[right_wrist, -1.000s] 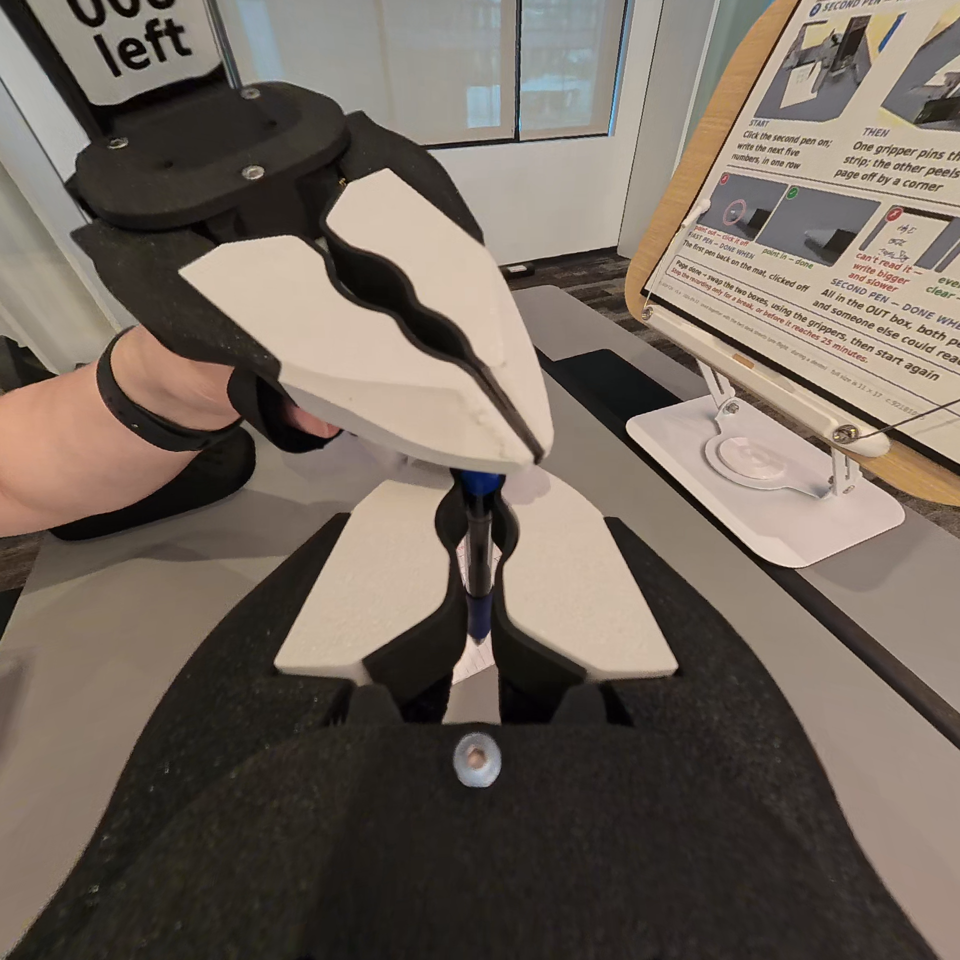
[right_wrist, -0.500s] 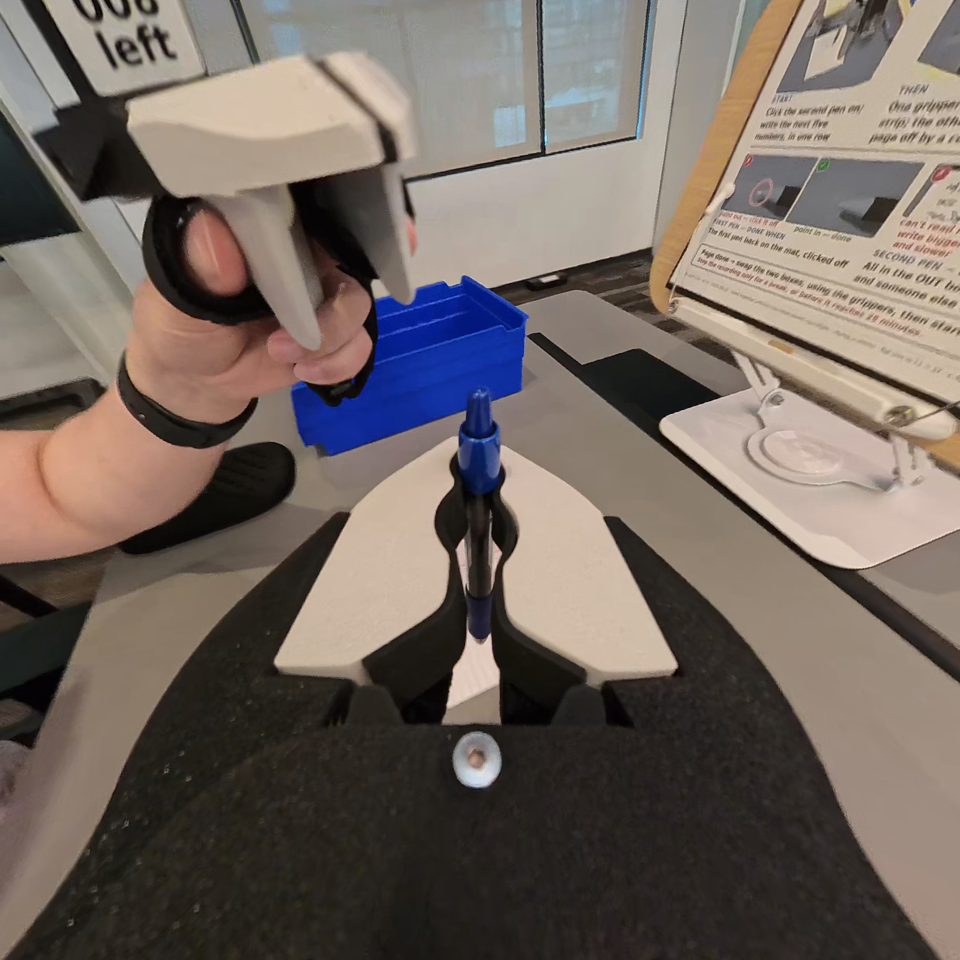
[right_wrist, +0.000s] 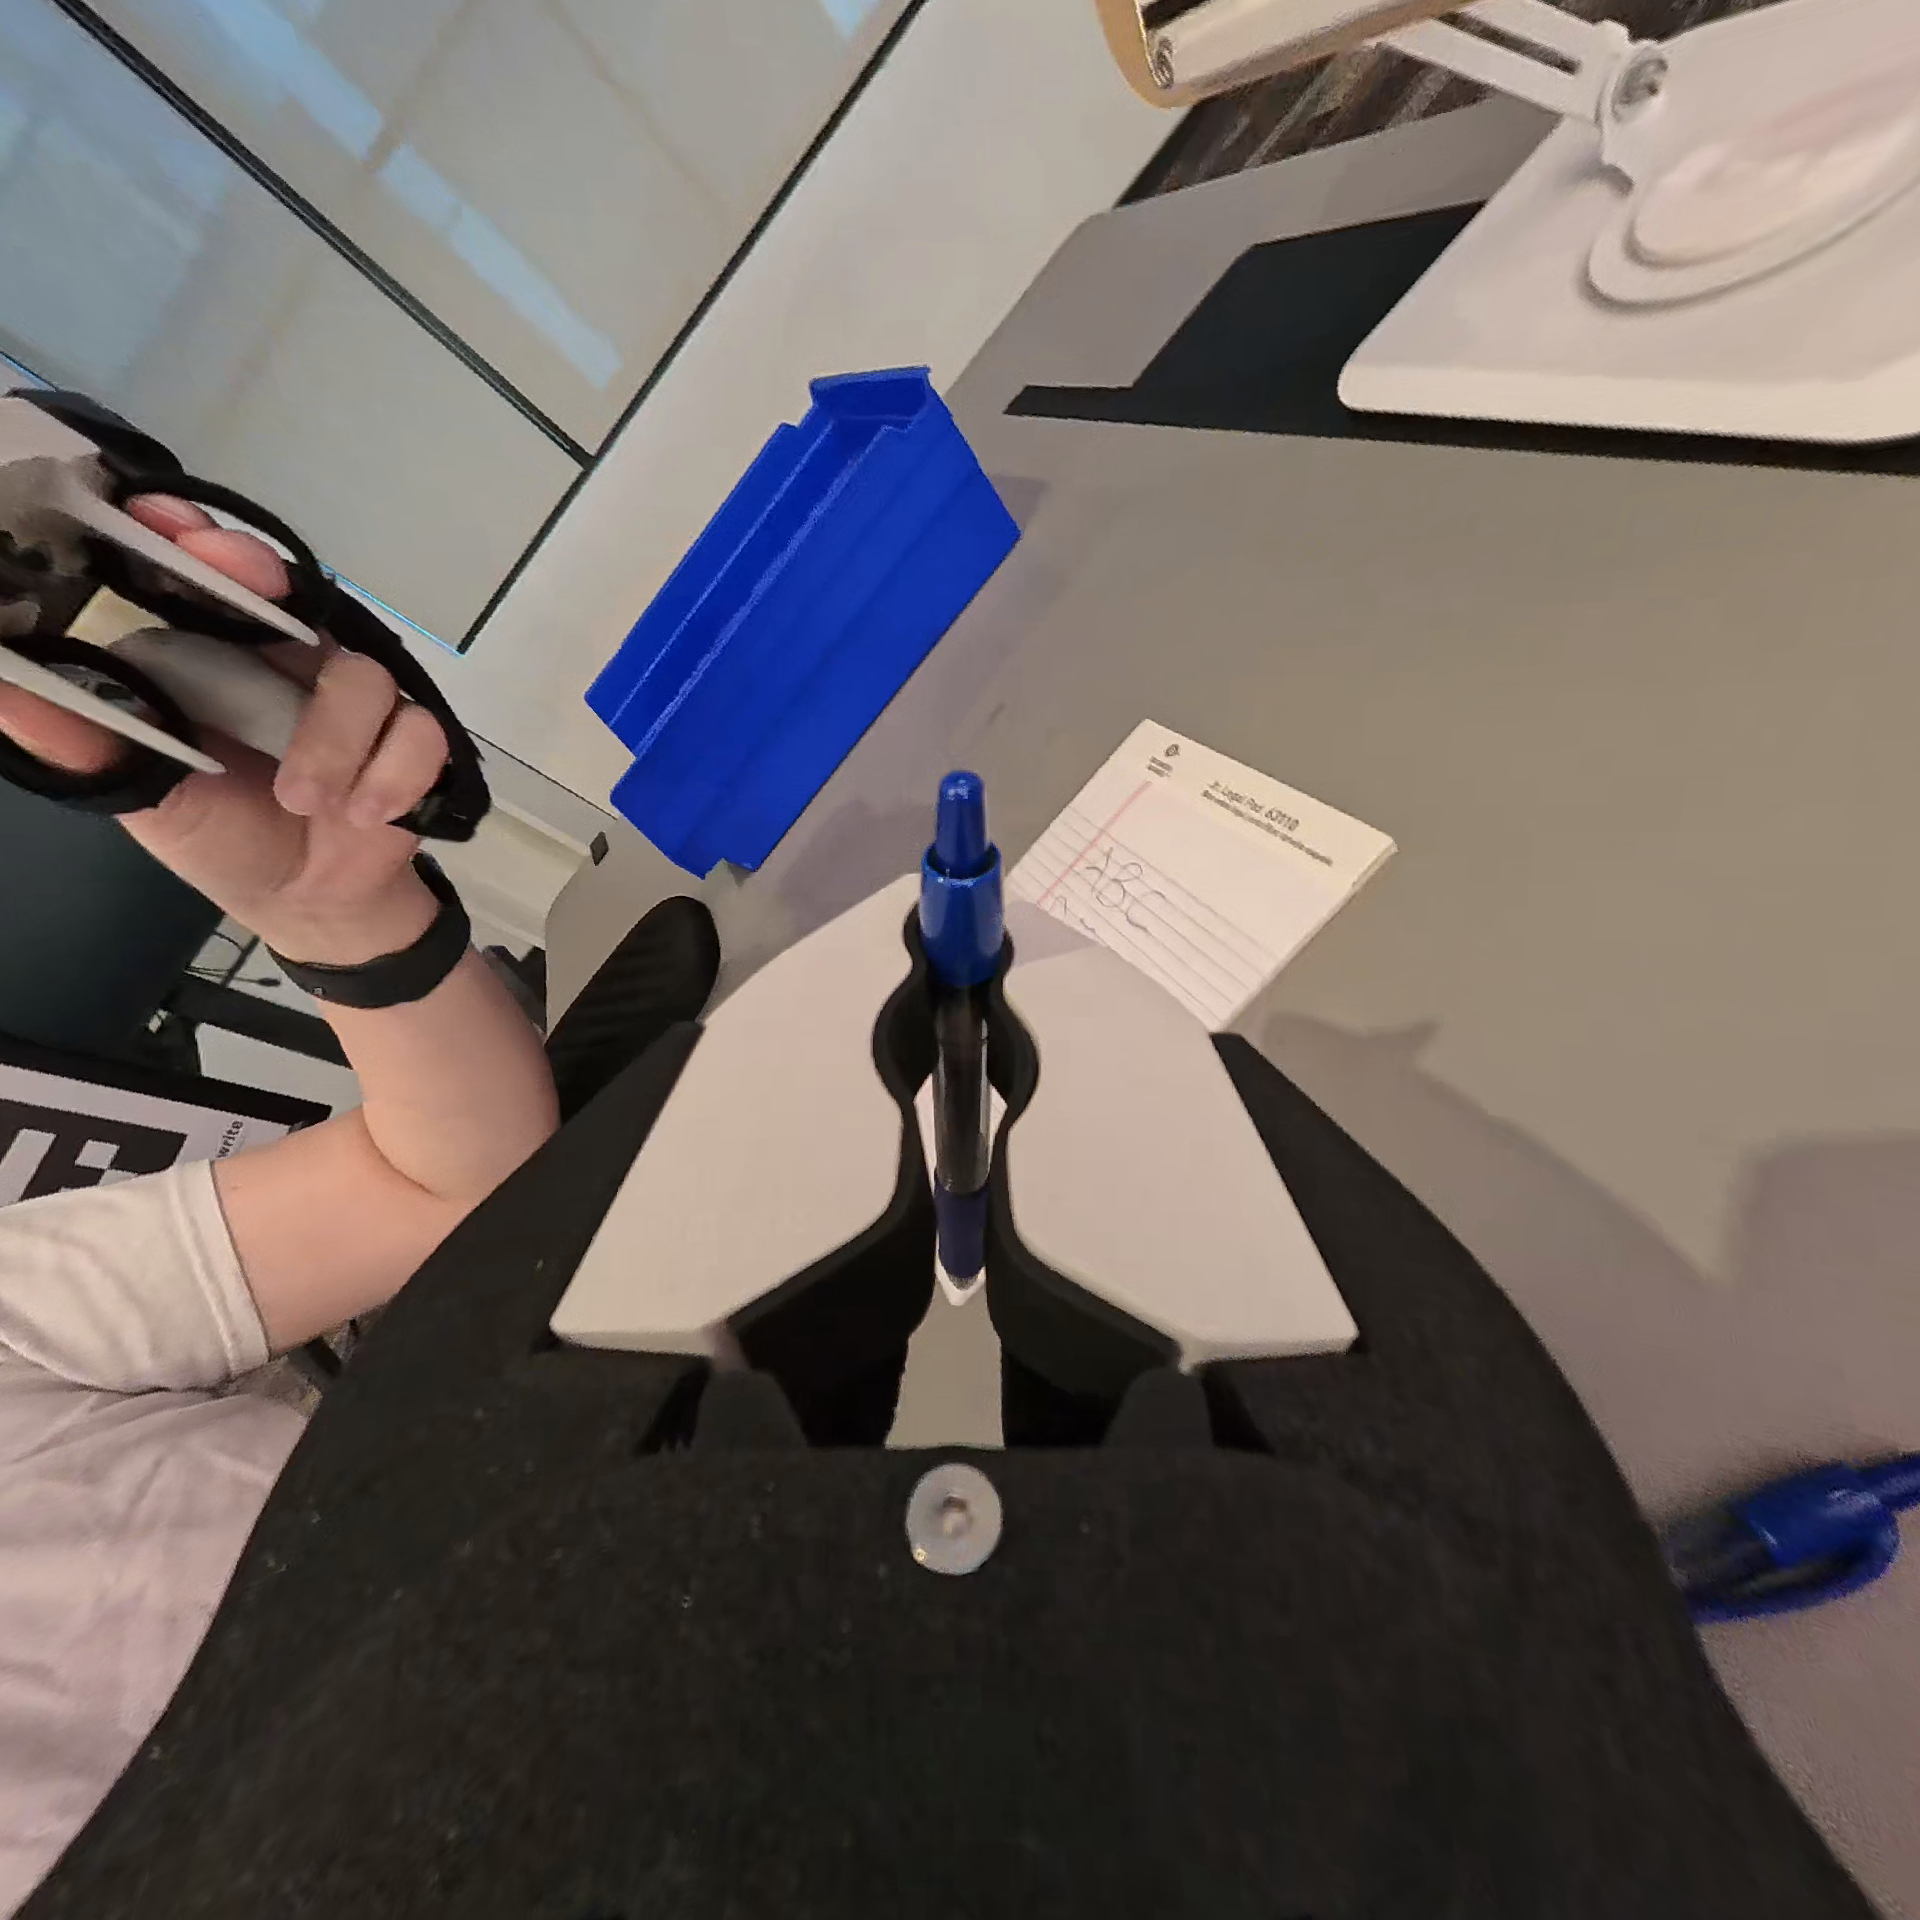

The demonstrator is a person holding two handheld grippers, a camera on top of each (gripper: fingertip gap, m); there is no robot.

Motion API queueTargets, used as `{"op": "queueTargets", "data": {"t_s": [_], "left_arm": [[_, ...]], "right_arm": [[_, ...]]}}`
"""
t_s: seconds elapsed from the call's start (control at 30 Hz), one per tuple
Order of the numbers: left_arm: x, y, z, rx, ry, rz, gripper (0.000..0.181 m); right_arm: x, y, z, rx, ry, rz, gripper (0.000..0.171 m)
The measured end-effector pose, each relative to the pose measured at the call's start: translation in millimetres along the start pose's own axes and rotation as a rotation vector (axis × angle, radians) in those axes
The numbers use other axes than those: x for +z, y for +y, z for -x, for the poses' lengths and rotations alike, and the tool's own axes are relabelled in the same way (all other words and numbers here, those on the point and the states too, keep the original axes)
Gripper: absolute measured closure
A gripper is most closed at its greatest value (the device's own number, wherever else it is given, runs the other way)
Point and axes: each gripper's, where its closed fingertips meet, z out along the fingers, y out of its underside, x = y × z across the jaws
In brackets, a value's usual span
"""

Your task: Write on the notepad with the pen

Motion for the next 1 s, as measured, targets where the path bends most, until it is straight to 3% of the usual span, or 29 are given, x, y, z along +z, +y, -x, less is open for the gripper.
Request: {"op": "queueTargets", "data": {"t_s": [0.23,0.4,0.53,1.0], "left_arm": [[-6,-12,1,0.029,0.022,0.034,0.181],[-17,5,6,0.092,-0.005,0.084,0.181],[-17,18,17,0.057,-0.006,0.101,0.181],[-34,9,22,-0.008,0.013,0.059,0.181]], "right_arm": [[-3,12,-12,0.049,0.073,0.055,0.167],[-6,28,-31,0.119,0.142,0.116,0.167],[-2,40,-41,0.185,0.165,0.161,0.167],[23,55,-61,0.334,0.267,0.301,0.167]]}}
